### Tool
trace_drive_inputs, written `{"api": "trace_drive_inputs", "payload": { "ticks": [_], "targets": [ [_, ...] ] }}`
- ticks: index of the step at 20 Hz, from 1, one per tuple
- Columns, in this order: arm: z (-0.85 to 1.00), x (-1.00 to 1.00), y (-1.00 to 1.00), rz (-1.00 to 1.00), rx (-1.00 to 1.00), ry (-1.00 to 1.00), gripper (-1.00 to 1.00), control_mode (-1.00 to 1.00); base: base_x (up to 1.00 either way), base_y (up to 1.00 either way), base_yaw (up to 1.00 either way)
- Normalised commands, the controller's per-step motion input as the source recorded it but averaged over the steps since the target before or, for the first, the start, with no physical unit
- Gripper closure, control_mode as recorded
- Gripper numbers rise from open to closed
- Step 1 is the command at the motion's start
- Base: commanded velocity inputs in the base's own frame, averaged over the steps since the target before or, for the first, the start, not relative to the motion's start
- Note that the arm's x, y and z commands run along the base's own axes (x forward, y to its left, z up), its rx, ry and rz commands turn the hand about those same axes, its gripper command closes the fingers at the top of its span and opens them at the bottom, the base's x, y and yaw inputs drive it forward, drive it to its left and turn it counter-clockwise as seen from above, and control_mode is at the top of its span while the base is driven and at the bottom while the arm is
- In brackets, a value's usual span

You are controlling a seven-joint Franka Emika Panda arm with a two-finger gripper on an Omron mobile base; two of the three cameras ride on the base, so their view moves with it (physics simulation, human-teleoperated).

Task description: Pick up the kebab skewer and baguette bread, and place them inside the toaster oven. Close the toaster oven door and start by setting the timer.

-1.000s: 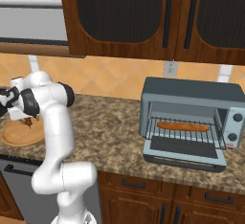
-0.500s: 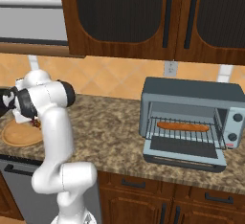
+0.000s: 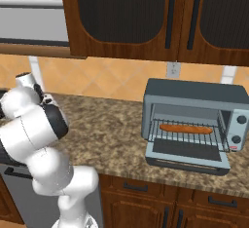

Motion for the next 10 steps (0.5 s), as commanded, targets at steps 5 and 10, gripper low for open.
{"api": "trace_drive_inputs", "payload": {
  "ticks": [5, 10],
  "targets": [
    [0.70, -0.84, -1.00, 0.24, 0.09, -0.11, 1.00, -1.00, 0.00, 0.00, 0.00],
    [0.58, -0.71, -1.00, 0.26, 0.07, -0.07, 1.00, -1.00, 0.00, 0.00, 0.00]
  ]
}}
